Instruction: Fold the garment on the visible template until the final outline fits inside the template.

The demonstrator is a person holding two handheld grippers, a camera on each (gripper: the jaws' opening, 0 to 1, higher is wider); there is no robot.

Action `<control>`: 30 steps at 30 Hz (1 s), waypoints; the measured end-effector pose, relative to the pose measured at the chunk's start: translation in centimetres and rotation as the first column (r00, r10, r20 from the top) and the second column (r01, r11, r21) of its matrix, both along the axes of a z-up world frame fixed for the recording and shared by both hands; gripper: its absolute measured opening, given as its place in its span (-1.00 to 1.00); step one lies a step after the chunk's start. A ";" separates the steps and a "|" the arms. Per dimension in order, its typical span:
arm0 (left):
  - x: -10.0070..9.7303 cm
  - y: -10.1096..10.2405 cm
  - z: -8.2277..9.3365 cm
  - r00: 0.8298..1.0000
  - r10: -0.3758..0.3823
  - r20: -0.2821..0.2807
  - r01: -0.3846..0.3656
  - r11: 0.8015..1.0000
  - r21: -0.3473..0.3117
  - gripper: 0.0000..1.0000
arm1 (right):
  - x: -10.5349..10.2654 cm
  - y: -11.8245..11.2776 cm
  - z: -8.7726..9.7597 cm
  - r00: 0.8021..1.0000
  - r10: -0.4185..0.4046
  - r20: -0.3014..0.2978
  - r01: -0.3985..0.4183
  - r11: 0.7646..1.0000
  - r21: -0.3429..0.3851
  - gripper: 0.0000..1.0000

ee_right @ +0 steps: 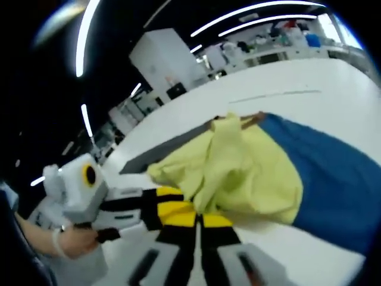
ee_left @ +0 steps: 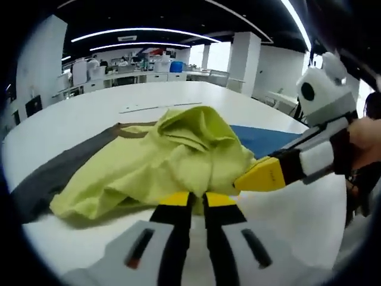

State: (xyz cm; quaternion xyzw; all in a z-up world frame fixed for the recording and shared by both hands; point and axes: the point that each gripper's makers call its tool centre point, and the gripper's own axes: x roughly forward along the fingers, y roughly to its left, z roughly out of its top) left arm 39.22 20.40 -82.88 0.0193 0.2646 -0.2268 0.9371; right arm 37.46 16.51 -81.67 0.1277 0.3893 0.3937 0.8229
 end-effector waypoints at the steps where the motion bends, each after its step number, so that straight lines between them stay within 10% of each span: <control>1: -0.2 -0.1 0.0 1.000 -0.015 -0.001 0.015 1.000 0.004 -1.00 | 0.0 0.0 0.0 1.000 0.000 0.001 0.000 1.000 -0.001 -1.00; 13: -2.1 4.2 2.7 0.999 -0.043 0.003 0.042 0.999 0.029 -1.00 | -0.6 -2.3 1.0 0.999 0.019 0.039 -0.018 0.999 -0.037 -1.00; 30: -10.6 14.9 3.8 0.994 -0.047 -0.097 0.062 0.986 0.156 -1.00 | -6.1 -8.1 2.9 0.990 0.089 0.106 -0.070 0.983 -0.171 -1.00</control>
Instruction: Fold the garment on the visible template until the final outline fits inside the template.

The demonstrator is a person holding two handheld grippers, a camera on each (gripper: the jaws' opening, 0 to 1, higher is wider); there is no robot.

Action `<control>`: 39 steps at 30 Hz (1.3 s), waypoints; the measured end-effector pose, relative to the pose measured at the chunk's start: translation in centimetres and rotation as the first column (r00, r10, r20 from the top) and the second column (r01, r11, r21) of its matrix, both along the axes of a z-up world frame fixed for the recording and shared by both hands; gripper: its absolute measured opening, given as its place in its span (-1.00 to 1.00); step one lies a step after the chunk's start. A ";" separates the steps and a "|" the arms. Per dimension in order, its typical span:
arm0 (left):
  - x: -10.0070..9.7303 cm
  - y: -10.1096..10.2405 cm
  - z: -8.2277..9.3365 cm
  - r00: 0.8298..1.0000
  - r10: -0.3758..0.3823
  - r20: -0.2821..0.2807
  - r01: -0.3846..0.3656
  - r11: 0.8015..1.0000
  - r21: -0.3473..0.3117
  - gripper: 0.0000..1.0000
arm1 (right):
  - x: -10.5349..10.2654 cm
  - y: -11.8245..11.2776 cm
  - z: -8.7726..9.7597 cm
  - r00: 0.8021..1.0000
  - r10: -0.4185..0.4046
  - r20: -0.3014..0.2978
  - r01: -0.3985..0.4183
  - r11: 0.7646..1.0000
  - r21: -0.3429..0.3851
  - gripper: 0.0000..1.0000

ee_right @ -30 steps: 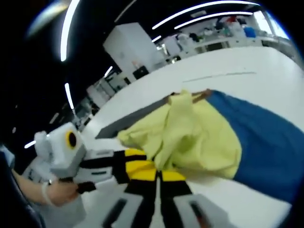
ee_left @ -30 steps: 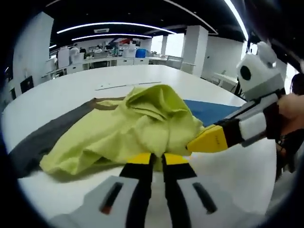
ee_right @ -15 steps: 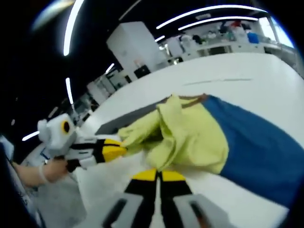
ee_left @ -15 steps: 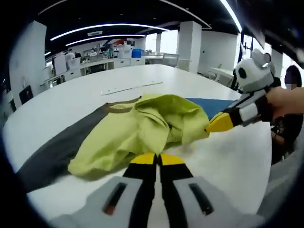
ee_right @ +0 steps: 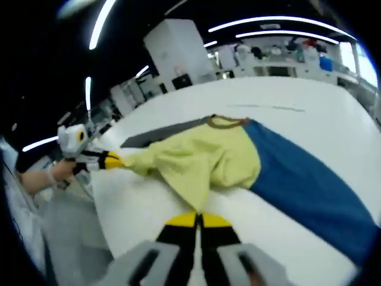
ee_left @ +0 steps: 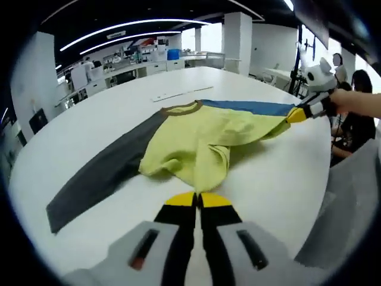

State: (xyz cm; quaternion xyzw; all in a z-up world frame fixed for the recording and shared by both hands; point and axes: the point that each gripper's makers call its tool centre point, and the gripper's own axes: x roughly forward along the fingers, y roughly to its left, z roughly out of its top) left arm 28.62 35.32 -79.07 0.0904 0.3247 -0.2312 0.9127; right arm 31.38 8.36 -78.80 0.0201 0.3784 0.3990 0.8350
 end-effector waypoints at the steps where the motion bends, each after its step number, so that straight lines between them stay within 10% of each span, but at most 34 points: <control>1: -0.7 0.5 -0.2 1.000 -0.003 -0.015 0.003 1.000 0.011 -1.00 | -0.2 -0.2 0.1 1.000 0.000 -0.001 0.000 1.000 -0.001 -1.00; 14: -4.7 3.6 0.0 0.996 -0.039 -0.086 0.048 0.993 0.107 -1.00 | -2.8 -2.0 1.6 0.997 0.064 0.034 -0.062 0.996 -0.061 -1.00; 28: -7.7 4.7 0.0 0.969 -0.182 -0.169 0.226 0.929 0.293 -1.00 | -7.7 -1.3 2.4 0.991 0.130 0.012 -0.129 0.989 -0.067 -1.00; 39: -10.0 5.7 -2.3 0.907 -0.289 -0.306 0.409 0.777 0.478 -1.00 | -12.0 -1.0 -0.8 0.957 0.286 -0.057 -0.291 0.933 -0.211 -1.00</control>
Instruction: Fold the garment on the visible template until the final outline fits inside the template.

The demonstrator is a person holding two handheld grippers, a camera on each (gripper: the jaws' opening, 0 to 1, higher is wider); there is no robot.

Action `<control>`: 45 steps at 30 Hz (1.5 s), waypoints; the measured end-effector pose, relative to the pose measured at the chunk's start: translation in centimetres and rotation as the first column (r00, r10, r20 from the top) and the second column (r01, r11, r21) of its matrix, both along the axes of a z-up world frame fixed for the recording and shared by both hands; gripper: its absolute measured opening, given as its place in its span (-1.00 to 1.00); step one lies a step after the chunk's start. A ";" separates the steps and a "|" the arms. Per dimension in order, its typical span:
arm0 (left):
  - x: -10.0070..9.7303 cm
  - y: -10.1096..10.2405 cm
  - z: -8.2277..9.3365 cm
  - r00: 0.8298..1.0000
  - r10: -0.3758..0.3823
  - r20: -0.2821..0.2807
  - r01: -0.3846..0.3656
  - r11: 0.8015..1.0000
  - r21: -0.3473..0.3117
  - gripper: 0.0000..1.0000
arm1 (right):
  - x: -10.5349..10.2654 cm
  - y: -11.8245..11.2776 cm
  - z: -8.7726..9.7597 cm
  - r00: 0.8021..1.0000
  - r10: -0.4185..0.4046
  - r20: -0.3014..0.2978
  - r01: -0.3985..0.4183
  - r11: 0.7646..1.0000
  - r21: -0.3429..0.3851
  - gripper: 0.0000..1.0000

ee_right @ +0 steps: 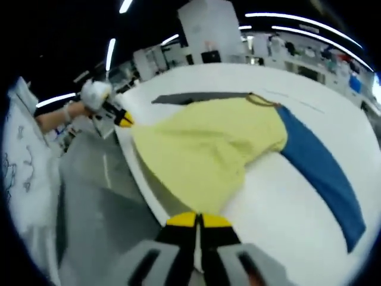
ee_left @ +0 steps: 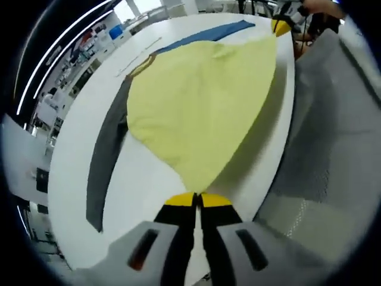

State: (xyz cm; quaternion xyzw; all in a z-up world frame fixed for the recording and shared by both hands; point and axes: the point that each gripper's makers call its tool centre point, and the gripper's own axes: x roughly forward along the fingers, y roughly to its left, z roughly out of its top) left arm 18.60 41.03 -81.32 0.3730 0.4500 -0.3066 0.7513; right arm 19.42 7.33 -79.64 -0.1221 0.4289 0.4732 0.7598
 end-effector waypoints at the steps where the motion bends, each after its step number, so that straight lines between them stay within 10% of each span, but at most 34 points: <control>1: -0.2 0.0 -0.4 1.000 -0.006 -0.018 0.006 1.000 0.011 -1.00 | -0.2 -0.2 -0.7 1.000 0.015 -0.005 -0.015 1.000 -0.025 -1.00; 13: -2.0 -0.2 -2.9 0.992 -0.044 -0.115 0.054 0.994 0.090 -1.00 | -1.8 -0.4 -4.5 0.992 0.102 -0.073 -0.112 0.981 -0.157 -1.00; 45: -2.3 -0.2 -3.6 0.991 0.046 -0.125 -0.045 0.999 0.016 -1.00 | -2.4 -1.4 -5.1 0.990 0.073 -0.121 -0.095 0.979 -0.180 -1.00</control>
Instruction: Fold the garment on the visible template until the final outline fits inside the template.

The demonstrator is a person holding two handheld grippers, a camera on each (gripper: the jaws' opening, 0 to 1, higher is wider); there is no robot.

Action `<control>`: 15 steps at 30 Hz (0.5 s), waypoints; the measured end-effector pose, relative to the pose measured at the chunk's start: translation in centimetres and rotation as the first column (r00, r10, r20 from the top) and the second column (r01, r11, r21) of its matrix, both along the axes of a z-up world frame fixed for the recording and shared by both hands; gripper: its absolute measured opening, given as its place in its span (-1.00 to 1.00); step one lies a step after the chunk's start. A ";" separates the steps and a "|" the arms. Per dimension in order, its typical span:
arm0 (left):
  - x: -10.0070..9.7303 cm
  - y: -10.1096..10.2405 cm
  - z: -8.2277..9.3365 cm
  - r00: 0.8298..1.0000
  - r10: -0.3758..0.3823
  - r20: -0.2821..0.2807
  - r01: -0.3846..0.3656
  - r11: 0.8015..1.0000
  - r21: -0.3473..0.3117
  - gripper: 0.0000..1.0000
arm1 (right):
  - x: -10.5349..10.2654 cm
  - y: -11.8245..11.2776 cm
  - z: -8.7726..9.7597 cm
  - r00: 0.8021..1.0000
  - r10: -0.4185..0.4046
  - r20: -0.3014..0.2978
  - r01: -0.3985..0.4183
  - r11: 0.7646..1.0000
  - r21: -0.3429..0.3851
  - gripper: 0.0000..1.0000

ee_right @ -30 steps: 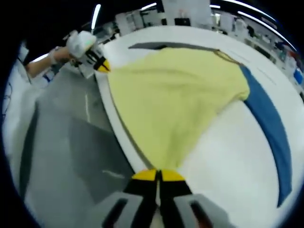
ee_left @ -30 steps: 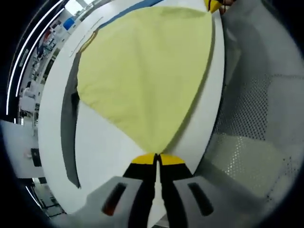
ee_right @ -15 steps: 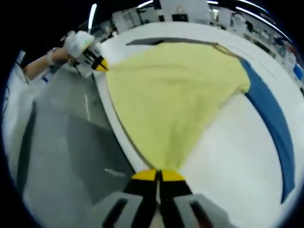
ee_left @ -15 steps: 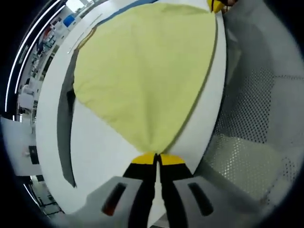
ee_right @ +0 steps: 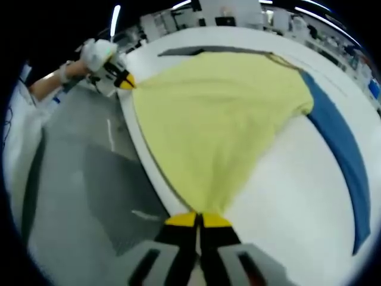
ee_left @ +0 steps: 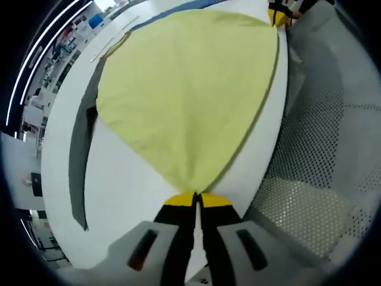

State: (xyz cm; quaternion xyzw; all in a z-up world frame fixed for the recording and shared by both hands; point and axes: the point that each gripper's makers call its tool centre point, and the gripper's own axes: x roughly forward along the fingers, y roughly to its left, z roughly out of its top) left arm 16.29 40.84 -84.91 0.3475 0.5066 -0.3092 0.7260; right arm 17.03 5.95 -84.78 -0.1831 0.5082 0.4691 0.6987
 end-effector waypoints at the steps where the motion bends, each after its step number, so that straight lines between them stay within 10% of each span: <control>1: 0.0 0.0 0.0 1.000 -0.003 0.000 0.003 1.000 0.000 -1.00 | 0.0 -0.1 0.0 1.000 -0.001 -0.001 0.001 1.000 -0.003 -1.00; 15: -0.4 -0.5 0.0 0.998 0.053 -0.024 -0.055 0.994 -0.096 -0.87 | 0.0 -0.9 0.3 0.999 -0.031 -0.011 0.031 0.999 0.024 -0.96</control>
